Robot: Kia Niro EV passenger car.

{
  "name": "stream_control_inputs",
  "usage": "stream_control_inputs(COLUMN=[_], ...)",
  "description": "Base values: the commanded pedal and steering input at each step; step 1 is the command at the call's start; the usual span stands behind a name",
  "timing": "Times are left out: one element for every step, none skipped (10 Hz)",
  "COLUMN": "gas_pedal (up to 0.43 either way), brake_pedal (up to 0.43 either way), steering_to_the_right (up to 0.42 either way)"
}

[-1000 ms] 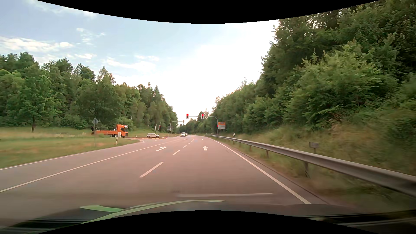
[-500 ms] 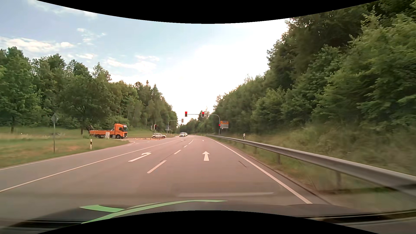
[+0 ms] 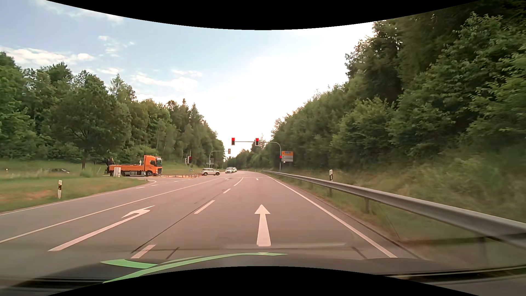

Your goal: Follow the waypoints while adhering to traffic rules and regulations

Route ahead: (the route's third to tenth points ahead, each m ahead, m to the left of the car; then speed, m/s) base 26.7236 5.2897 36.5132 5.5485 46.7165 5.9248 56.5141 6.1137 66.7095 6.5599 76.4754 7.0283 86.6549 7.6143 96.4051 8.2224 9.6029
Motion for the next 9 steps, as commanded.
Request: stream_control_inputs(gas_pedal=[0.0, 0.0, 0.0, 0.0, 0.0, 0.0, 0.0, 0.0, 0.0], brake_pedal=[0.201, 0.201, 0.201, 0.201, 0.201, 0.201, 0.201, 0.201, 0.201], steering_to_the_right=[-0.002, -0.001, -0.001, -0.002, -0.002, -0.001, -0.001, -0.001, -0.001])
